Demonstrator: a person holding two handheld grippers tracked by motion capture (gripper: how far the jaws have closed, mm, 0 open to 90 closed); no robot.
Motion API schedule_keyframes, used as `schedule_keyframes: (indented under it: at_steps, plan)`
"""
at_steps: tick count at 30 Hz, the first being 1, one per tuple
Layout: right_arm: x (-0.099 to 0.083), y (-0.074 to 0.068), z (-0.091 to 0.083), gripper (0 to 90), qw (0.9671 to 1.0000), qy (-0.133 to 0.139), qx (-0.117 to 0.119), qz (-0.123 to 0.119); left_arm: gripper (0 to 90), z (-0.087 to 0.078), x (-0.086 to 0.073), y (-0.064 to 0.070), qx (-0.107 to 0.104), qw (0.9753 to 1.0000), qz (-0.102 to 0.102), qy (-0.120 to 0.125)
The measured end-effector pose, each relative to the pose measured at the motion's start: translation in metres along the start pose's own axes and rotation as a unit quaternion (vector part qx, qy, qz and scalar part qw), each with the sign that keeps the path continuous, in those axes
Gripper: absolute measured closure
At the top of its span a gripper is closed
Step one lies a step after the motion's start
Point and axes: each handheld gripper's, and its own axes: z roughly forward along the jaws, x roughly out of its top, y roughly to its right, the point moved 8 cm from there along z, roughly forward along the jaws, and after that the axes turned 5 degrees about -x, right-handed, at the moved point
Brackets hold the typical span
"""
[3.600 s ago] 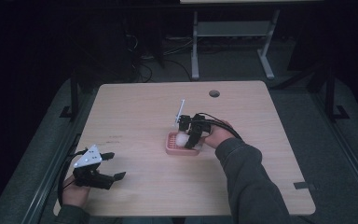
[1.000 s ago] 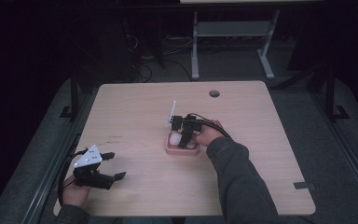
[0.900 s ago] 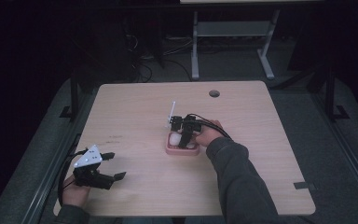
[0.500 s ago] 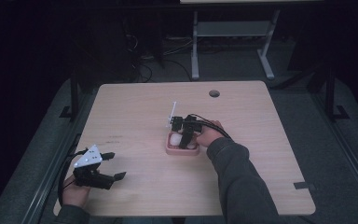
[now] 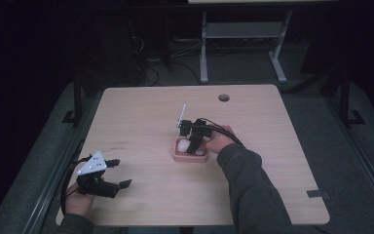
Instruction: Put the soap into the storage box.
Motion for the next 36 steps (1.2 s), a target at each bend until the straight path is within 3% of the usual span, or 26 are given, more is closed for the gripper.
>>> schedule_keyframes:
  at_steps: [36]
  plan:
    - [-0.016,-0.001,-0.031,39.8,0.9983,0.046,-0.011,0.035,14.8,0.001,-0.001,0.001,0.000,1.0000,0.003,-0.007]
